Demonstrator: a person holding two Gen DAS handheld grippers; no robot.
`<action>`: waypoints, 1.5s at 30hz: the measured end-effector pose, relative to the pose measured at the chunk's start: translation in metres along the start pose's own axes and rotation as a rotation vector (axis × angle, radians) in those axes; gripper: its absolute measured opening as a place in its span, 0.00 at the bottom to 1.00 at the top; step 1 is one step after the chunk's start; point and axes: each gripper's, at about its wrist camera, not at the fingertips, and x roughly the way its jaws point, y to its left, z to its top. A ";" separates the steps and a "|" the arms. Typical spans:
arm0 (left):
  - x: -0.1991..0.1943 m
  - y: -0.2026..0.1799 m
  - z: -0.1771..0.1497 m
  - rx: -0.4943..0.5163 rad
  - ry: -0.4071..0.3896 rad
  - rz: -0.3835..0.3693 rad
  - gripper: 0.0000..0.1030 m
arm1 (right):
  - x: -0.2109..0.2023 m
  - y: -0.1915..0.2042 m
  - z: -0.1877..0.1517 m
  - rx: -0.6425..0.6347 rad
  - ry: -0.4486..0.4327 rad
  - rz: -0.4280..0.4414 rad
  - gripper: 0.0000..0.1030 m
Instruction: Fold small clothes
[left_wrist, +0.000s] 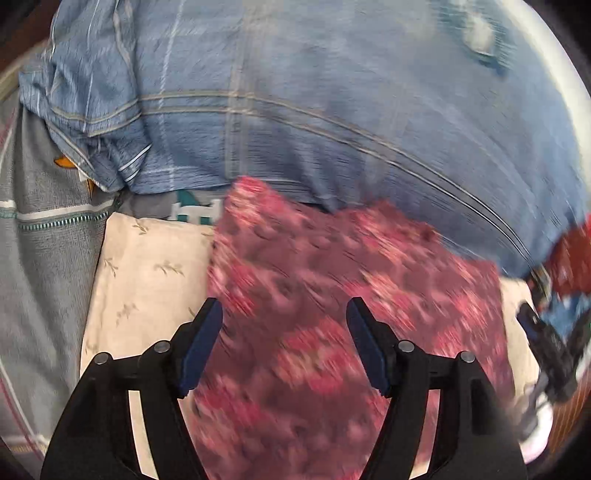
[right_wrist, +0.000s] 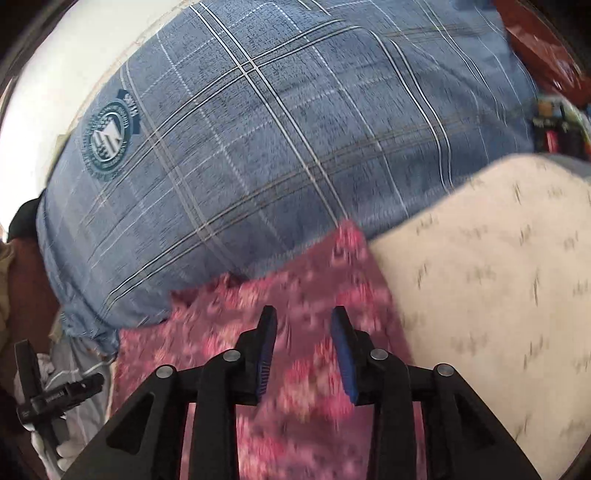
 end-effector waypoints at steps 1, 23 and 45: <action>0.010 0.006 0.004 -0.017 0.021 0.021 0.67 | 0.009 0.000 0.003 -0.012 0.006 -0.017 0.37; 0.045 0.018 -0.009 -0.056 0.100 0.040 0.83 | 0.069 0.017 0.009 -0.157 0.181 -0.234 0.75; -0.024 0.044 -0.050 0.007 -0.036 -0.084 0.87 | 0.013 0.020 -0.062 -0.266 0.134 -0.267 1.00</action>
